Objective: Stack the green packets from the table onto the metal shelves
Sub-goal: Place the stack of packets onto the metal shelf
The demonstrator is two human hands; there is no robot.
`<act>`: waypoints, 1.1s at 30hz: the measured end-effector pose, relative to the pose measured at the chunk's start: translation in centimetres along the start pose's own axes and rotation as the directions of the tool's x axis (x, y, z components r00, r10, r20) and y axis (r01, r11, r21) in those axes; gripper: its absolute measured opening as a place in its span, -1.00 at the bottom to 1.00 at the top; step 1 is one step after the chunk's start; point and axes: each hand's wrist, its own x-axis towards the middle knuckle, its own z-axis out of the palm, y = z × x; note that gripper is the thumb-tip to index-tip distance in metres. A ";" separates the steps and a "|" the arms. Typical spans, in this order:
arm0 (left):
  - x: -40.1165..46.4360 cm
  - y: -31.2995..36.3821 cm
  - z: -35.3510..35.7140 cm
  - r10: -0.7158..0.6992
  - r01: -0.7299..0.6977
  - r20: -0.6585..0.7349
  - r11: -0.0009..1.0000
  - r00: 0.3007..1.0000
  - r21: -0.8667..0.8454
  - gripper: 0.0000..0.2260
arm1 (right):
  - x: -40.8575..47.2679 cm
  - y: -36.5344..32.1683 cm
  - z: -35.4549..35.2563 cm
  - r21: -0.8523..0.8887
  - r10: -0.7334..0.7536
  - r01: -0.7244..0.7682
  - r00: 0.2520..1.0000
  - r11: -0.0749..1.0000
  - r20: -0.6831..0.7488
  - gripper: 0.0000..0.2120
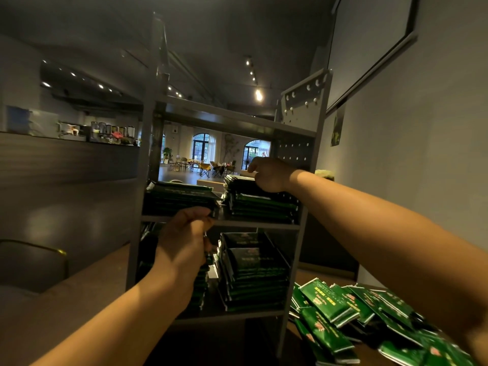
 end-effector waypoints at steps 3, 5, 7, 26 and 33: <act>-0.2 0.1 0.3 0.070 -0.071 0.011 0.997 0.997 0.026 -0.84 | -1.8 -0.5 -0.2 0.082 -0.040 0.047 0.995 0.996 -0.087 -0.59; 0.0 -0.2 0.6 0.149 -0.150 0.015 0.984 0.989 0.099 -0.86 | -3.9 -0.6 0.1 0.167 -0.053 0.079 0.987 0.983 -0.153 -0.65; 0.0 -0.7 1.2 0.252 -0.253 0.030 0.950 0.967 0.184 -0.89 | -6.5 -0.5 0.8 0.212 -0.102 0.170 0.949 0.962 -0.299 -0.74; -7.3 -18.0 16.1 0.279 -0.454 0.444 0.816 0.851 0.358 -0.80 | -26.9 16.5 15.6 0.622 0.321 -0.144 0.929 0.769 -0.183 -0.72; -5.8 -26.5 18.2 0.194 -0.498 0.505 0.643 0.841 0.582 -0.75 | -27.7 21.4 23.1 0.549 0.543 -0.397 0.830 0.736 -0.127 -0.71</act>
